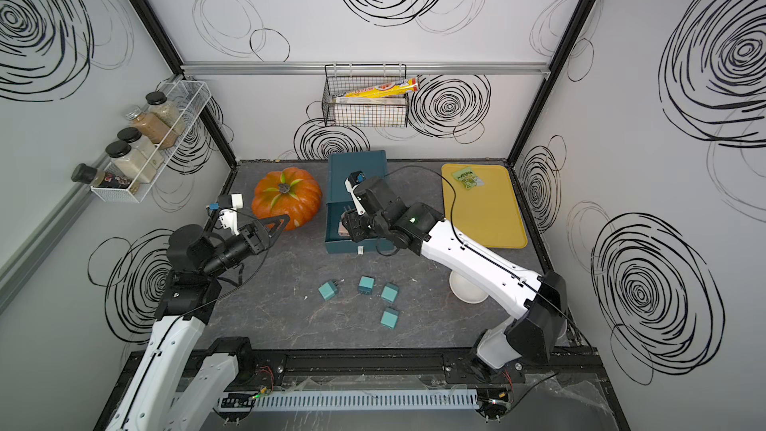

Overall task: Place the plugs into the drawer by color
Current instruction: Place the plug in the drawer.

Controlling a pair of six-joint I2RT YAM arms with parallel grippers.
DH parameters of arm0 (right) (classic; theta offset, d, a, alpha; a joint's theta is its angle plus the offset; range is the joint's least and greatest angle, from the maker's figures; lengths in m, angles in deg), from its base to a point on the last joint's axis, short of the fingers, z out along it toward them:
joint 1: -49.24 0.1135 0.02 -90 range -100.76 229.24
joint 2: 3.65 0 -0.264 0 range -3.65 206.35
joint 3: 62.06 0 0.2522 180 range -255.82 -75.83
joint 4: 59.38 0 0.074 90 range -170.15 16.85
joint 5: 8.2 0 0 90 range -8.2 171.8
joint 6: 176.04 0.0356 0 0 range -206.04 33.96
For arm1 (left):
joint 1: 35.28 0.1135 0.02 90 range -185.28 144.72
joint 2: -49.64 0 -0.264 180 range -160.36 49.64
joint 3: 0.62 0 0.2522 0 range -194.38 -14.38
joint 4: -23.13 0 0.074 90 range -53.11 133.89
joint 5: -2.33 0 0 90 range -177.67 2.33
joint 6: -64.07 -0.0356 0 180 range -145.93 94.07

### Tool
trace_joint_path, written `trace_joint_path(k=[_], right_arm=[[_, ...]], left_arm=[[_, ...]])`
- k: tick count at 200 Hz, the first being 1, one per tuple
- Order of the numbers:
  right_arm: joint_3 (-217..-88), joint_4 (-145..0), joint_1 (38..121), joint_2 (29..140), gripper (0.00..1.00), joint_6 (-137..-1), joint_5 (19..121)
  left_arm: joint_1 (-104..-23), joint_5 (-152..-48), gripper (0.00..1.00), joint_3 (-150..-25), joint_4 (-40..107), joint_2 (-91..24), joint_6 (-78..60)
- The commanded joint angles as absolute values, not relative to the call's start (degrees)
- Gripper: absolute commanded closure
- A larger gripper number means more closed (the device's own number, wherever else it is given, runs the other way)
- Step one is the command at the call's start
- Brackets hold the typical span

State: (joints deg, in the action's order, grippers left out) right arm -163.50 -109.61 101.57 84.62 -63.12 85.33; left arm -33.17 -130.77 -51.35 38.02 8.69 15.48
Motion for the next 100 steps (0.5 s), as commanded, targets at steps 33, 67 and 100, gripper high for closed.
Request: trace_joint_path(k=[33, 67, 100], right_arm=[[-171.7, -118.3, 101.5, 93.4, 0.91, -61.7, 86.9], [-173.6, -118.9, 101.0, 96.6, 0.9, -61.9, 86.8], [-175.2, -120.6, 99.6, 99.7, 0.9, -62.4, 87.2]], left_arm=[[-38.3, -125.9, 0.18, -46.7, 32.1, 6.1, 13.3], [-43.0, -121.5, 0.17, -45.3, 31.2, 7.2, 14.0], [-51.1, -116.5, 0.17, -44.7, 28.8, 3.1, 14.0]])
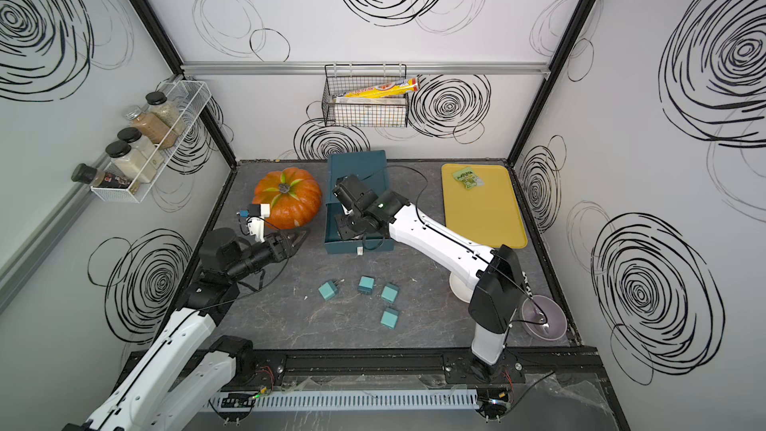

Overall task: Place the plugs into the drawer by color
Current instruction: Place the plug in the drawer.

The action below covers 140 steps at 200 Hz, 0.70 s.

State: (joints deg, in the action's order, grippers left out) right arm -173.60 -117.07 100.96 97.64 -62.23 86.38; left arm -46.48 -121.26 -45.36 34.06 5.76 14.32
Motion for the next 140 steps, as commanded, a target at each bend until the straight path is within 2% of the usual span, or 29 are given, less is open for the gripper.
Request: trace_joint_path(k=[1, 22, 49, 78, 89, 99, 112, 118, 140], right_arm=[[-175.2, -120.6, 99.6, 99.8, 0.9, -62.4, 87.2], [-175.7, -122.2, 98.7, 101.1, 0.9, -62.8, 86.6], [-175.8, -123.8, 98.6, 101.0, 0.87, -62.5, 93.9], [-176.8, -125.6, 98.5, 102.2, 0.84, -62.6, 96.5], [-178.2, -127.8, 98.5, 102.8, 0.79, -62.1, 99.4], [-178.1, -127.9, 98.5, 102.7, 0.71, -61.9, 101.4], [-177.3, -126.9, 98.5, 102.4, 0.49, -62.7, 99.9], [-177.2, -126.5, 98.5, 102.3, 0.42, -62.9, 99.3], [-177.3, -124.8, 98.5, 101.6, 0.39, -63.7, 96.5]], left_arm=[[-51.3, -116.4, 0.17, -44.7, 28.8, 3.0, 14.0], [-55.0, -112.9, 0.15, -46.2, 29.8, 0.3, 12.7], [-56.2, -111.9, 0.15, -46.6, 29.8, -2.0, 12.1], [-56.5, -111.3, 0.15, -46.9, 30.2, -2.8, 12.0], [-56.5, -110.8, 0.15, -46.9, 30.6, -2.5, 11.7], [-56.5, -110.5, 0.14, -46.8, 30.7, -2.2, 11.7], [-56.6, -110.5, 0.15, -46.7, 30.8, -1.8, 11.7], [-56.5, -110.5, 0.15, -46.8, 31.0, -1.7, 11.6], [-56.5, -110.3, 0.14, -47.0, 31.4, -1.4, 11.4]])
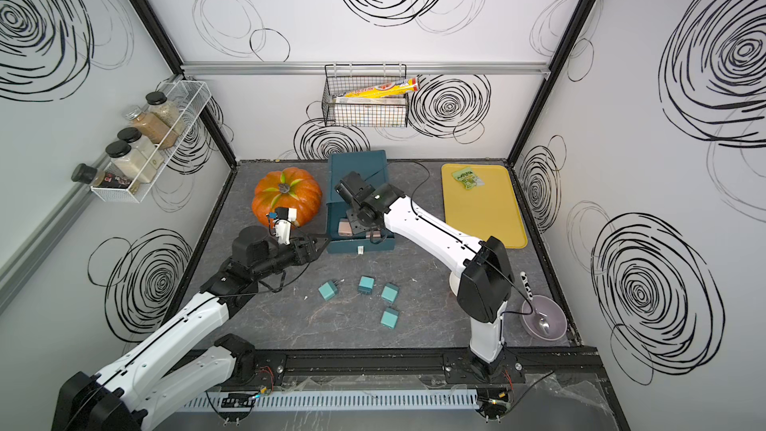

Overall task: Place the plugs into the drawer by color
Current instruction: Place the plug in the drawer, then close the drawer in the storage box.

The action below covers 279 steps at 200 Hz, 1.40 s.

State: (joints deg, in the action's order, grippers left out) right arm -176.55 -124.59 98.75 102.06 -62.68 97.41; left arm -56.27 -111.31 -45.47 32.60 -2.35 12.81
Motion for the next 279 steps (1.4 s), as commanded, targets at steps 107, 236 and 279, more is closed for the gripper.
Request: trace_joint_path(k=[107, 236, 279], right_arm=[[-155.3, -105.1, 98.7, 71.8, 0.42, -67.1, 78.8], [-129.0, -84.2, 103.4, 66.0, 0.45, -63.4, 77.4], [-133.4, -84.6, 103.0, 72.4, 0.47, -64.4, 85.1]], left_arm=[[-56.9, -97.3, 0.16, -71.4, 49.6, -13.9, 6.9], [-58.0, -88.8, 0.47, -92.2, 61.8, -40.9, 3.3], [-58.1, -88.9, 0.57, -90.6, 63.9, -42.3, 2.4]])
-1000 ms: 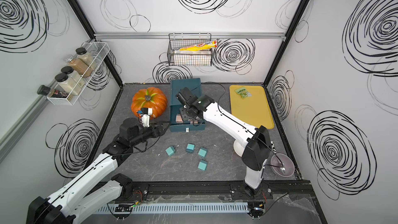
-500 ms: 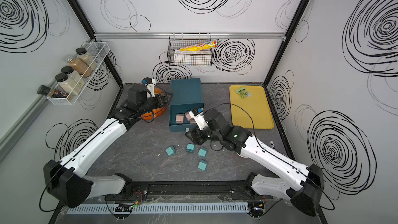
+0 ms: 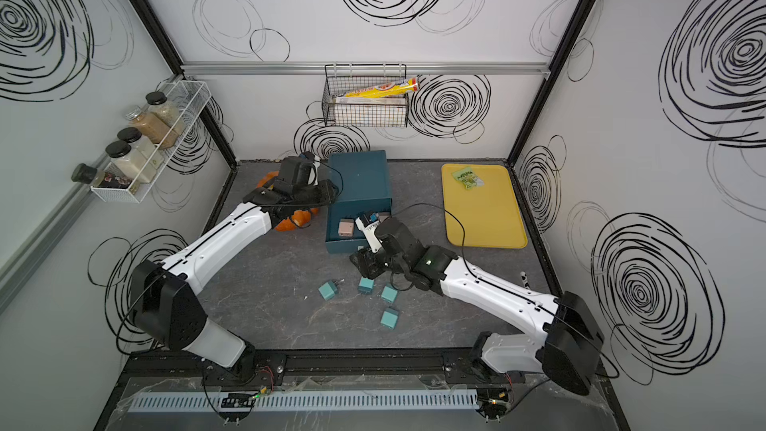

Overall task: Place the plugs into the drawer by color
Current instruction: Close the drawer in the storage box.

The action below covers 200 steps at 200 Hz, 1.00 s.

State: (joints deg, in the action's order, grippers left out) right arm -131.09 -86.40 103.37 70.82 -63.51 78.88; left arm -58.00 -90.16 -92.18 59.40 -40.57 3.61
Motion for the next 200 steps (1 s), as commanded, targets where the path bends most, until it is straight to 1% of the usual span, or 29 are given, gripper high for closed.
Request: trace_joint_path(k=[1, 40, 56, 71, 82, 96, 127, 145, 153, 155, 161, 168, 178, 200], right_arm=[[-133.6, -84.4, 103.0, 72.4, 0.47, -64.4, 85.2], [-139.5, -82.7, 102.7, 78.7, 0.49, -65.9, 91.0], [-141.0, -81.1, 101.7, 81.0, 0.5, -66.2, 93.2], [-142.5, -80.1, 100.9, 83.2, 0.54, -66.3, 96.6], [-143.7, -79.2, 100.2, 84.7, 0.61, -66.9, 98.0], [-145.2, -78.5, 99.8, 86.4, 0.63, -68.0, 99.6], [-149.0, -79.5, 99.9, 90.0, 0.63, -69.8, 102.1], [-150.3, -81.6, 99.8, 89.1, 0.62, -70.0, 101.0], [-148.9, -78.7, 99.9, 87.9, 0.58, -70.9, 101.7], [-148.3, -77.9, 99.8, 87.8, 0.55, -71.2, 102.3], [-148.3, -77.6, 99.5, 88.1, 0.53, -71.6, 103.0], [-149.5, -79.5, 98.9, 89.5, 0.56, -72.0, 102.7], [-151.1, -82.6, 98.6, 91.6, 0.61, -72.0, 103.0], [-151.3, -84.2, 98.6, 93.2, 0.64, -71.9, 102.6]], left_arm=[[-58.1, -88.8, 0.57, -90.6, 63.9, -42.2, 2.4], [-58.0, -89.6, 0.63, -88.6, 62.5, -41.6, 2.4], [-57.9, -92.6, 0.63, -87.1, 60.9, -40.5, 2.6], [-58.0, -93.8, 0.63, -86.5, 60.4, -39.5, 2.8], [-58.0, -93.9, 0.63, -86.3, 60.3, -39.0, 2.8], [-58.0, -93.8, 0.63, -86.5, 60.8, -38.7, 2.7], [-58.0, -94.1, 0.64, -85.9, 60.5, -37.9, 2.8], [-58.2, -96.7, 0.65, -85.5, 60.6, -35.4, 3.4], [-58.4, -96.7, 0.63, -84.9, 59.7, -33.1, 4.2], [-58.4, -96.6, 0.62, -84.9, 59.6, -32.5, 4.4], [-58.5, -96.0, 0.59, -84.9, 59.2, -31.3, 5.0], [-58.5, -95.2, 0.57, -85.3, 59.4, -30.4, 5.2], [-58.4, -93.7, 0.57, -86.5, 61.2, -30.5, 4.8], [-57.8, -93.6, 0.57, -85.5, 62.3, -29.6, 4.9]])
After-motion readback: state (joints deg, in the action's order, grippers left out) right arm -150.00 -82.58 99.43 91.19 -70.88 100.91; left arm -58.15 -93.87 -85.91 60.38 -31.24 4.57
